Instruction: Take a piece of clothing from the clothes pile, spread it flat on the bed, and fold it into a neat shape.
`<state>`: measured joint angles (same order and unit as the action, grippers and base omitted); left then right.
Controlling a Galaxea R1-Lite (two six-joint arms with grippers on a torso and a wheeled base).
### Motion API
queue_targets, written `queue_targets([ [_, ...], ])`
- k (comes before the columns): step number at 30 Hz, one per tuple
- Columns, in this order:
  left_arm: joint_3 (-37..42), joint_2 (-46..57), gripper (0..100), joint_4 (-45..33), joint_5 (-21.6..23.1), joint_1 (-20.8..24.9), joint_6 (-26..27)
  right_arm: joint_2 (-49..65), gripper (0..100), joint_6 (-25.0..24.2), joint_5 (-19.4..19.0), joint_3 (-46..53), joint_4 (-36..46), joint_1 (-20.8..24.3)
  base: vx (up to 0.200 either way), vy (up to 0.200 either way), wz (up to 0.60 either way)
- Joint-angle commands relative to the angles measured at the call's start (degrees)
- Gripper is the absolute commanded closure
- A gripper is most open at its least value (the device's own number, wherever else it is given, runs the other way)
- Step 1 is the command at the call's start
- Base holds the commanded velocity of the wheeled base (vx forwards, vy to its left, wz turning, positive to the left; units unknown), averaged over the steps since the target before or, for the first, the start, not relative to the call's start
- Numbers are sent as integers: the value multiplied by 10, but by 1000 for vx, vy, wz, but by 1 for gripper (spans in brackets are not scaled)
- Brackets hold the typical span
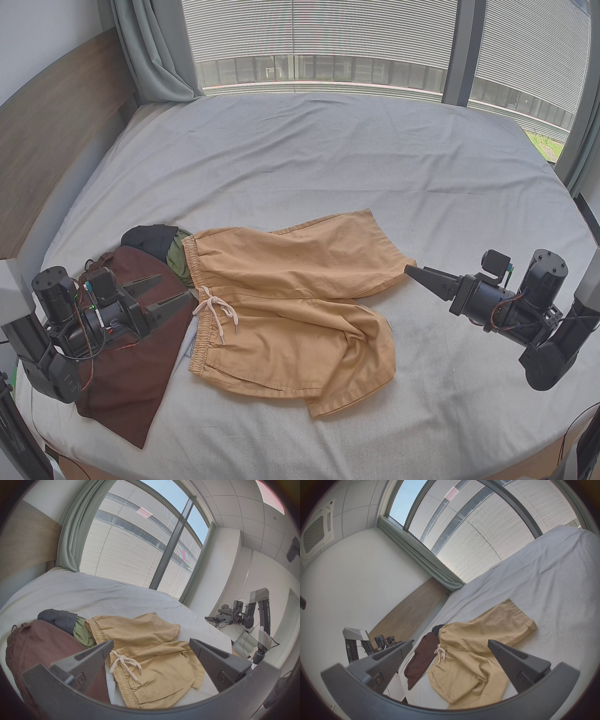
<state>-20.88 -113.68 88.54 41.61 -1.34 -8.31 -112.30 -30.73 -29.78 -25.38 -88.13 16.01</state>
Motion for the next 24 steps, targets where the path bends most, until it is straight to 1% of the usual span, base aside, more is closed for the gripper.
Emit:
queue_targets([
  [1, 3, -10, 0, 1, 1, 0, 1, -37, 0, 16, 3, 5, 0, 0, 0, 0, 0],
  [5, 3, -16, 0, 1, 0, 1, 1, -63, 0, 36, 3, 31, 0, 2, 0, 0, 0],
  [14, 1, -17, 0, 1, 1, -1, -1, -109, 0, 33, 5, 55, 0, 20, 0, 0, 0],
  [24, 1, -25, 0, 1, 0, -1, 0, -164, 0, 34, 6, 82, 0, 21, 0, 0, 0],
])
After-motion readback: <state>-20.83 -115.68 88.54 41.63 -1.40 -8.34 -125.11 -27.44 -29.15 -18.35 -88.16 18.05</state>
